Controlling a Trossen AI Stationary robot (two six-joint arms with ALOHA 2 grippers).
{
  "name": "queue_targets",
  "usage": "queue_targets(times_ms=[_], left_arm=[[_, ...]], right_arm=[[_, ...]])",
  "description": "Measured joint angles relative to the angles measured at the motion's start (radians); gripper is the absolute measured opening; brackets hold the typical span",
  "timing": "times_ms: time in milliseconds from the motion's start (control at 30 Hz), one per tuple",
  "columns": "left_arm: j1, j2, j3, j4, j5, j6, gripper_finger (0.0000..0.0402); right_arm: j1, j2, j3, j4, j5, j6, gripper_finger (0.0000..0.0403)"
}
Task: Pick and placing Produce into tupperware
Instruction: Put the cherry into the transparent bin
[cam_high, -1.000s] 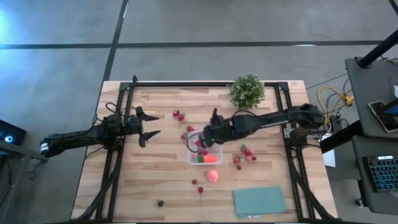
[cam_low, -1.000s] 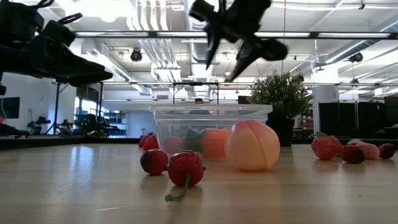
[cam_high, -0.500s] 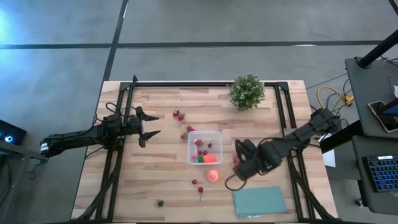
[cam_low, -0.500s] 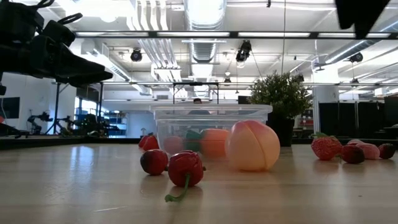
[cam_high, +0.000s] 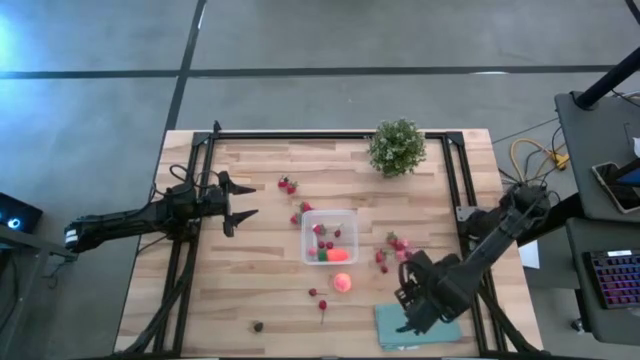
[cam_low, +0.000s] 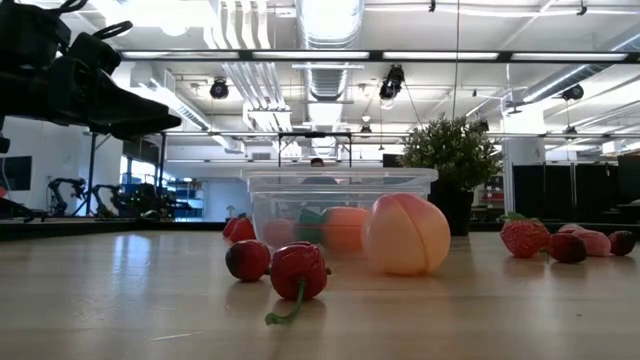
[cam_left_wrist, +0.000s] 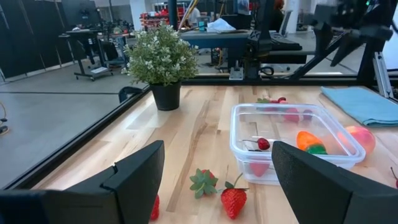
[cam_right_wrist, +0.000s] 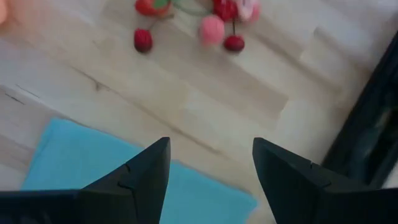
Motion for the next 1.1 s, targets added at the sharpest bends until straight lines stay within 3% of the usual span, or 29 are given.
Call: queue_targets(times_ms=[233,300,500,733,867,1100], left_arm=[[0.000,0.000,0.000,0.000,0.000,0.000,0.0283],[0.000,0.000,0.000,0.000,0.000,0.000,0.0283],[0.000,0.000,0.000,0.000,0.000,0.000,0.0283],[0.000,0.000,0.000,0.000,0.000,0.000,0.0283],[0.000,0.000,0.000,0.000,0.000,0.000,0.0283],[0.000,0.000,0.000,0.000,0.000,0.000,0.0283]], right_arm=[[-0.062,-0.193,-0.260,0.204,-0.142,0.400,0.0221],[-0.108,-0.266,-0.321,0.264,-0.140,0.406,0.0221],[-0.225,-0.409,-0.458,0.355,0.006,0.367,0.0221],[-0.265,-0.424,-0.609,0.460,-0.097,0.383,0.0220],[-0.266,-0.424,-0.658,0.567,-0.075,0.390,0.0219],[-0.270,-0.407,-0.682,0.574,-0.058,0.401,0.0211]])
